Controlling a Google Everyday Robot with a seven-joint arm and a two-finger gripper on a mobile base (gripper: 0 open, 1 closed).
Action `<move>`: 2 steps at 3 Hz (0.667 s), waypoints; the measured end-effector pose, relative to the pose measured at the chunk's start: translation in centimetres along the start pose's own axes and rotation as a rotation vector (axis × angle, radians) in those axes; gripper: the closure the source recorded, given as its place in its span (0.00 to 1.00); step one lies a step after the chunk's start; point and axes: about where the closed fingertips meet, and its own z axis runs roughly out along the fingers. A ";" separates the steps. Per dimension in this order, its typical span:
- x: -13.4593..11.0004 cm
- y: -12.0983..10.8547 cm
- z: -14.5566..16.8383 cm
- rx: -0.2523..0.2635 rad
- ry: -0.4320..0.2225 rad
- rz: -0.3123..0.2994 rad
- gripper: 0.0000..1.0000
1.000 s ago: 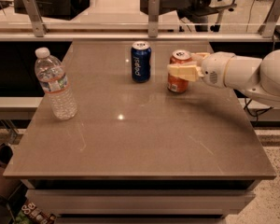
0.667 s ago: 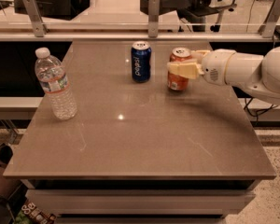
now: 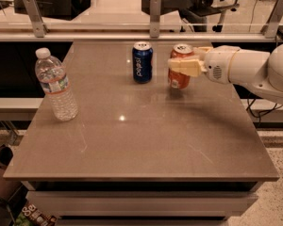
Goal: Move coke can near water bottle
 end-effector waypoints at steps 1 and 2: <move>-0.7 1.3 -0.5 -0.003 -0.027 0.017 1.00; -1.2 2.9 -1.1 0.006 -0.057 0.043 1.00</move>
Offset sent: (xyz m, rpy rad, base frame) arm -0.0462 0.0176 0.0187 0.1226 -0.0155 -0.0440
